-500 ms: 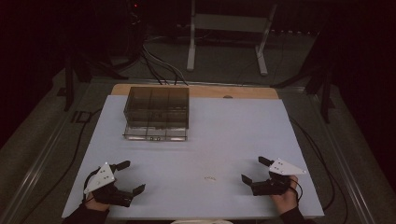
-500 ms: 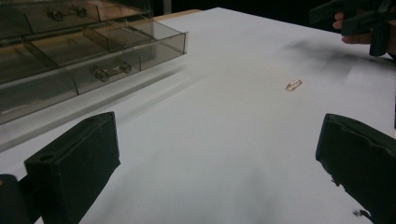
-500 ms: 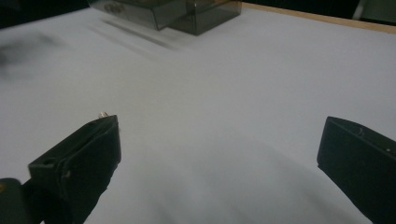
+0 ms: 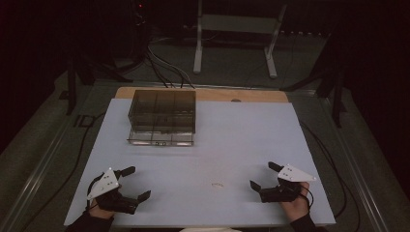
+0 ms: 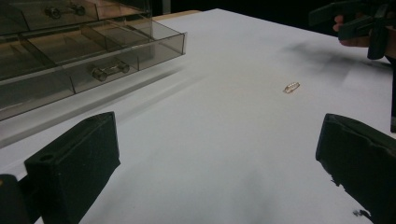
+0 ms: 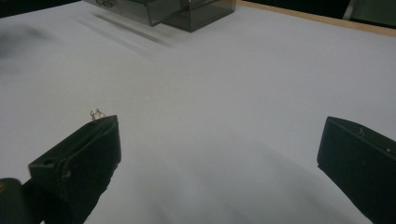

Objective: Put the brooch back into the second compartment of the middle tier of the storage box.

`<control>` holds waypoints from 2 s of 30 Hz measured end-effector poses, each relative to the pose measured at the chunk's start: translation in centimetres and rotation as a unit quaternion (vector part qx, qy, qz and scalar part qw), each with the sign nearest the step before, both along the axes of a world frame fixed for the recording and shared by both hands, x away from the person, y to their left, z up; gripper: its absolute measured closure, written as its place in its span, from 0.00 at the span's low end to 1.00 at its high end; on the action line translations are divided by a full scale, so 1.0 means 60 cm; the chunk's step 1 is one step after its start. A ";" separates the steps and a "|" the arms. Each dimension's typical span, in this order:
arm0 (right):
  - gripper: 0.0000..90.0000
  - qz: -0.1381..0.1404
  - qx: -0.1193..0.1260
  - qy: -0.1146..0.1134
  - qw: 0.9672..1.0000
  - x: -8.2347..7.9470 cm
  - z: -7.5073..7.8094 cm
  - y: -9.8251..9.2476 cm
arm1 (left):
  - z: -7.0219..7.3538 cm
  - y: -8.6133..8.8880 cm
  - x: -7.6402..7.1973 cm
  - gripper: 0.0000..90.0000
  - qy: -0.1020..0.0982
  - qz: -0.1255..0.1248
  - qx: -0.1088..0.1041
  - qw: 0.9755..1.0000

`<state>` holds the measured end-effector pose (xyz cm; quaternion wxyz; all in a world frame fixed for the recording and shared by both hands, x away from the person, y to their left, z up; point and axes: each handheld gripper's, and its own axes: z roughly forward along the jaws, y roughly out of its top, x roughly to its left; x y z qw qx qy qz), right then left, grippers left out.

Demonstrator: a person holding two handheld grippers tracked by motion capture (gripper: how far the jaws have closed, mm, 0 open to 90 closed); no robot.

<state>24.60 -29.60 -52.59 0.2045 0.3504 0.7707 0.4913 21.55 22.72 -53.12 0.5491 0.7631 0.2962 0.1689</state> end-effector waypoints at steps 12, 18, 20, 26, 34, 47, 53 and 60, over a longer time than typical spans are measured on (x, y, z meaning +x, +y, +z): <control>0.00 0.002 0.006 -0.001 1.000 0.002 0.022 0.006 | 0.001 0.001 -0.005 0.01 0.002 0.005 -0.006 1.000; 0.00 0.007 0.009 -0.004 1.000 0.002 0.042 0.013 | 0.001 0.001 -0.005 0.01 0.003 0.002 -0.005 1.000; 0.00 0.008 0.012 -0.007 1.000 0.001 0.048 0.016 | 0.001 0.001 -0.005 0.01 0.004 0.001 -0.009 1.000; 0.00 0.013 0.009 -0.019 1.000 0.002 0.065 0.026 | 0.001 -0.002 -0.004 0.01 0.006 -0.002 -0.006 1.000; 0.00 0.034 0.010 -0.025 0.999 0.010 0.080 0.046 | 0.000 -0.006 -0.004 0.01 0.009 -0.008 -0.002 1.000; 0.00 0.080 0.004 -0.027 0.996 0.022 0.089 0.091 | 0.001 -0.006 -0.005 0.01 0.007 -0.009 -0.002 1.000; 0.00 0.107 0.004 -0.022 0.994 0.027 0.089 0.113 | 0.002 -0.006 -0.004 0.01 0.008 -0.007 -0.005 1.000; 0.00 0.141 0.003 -0.010 0.990 0.036 0.082 0.135 | 0.002 -0.007 -0.005 0.01 0.007 -0.009 -0.003 1.000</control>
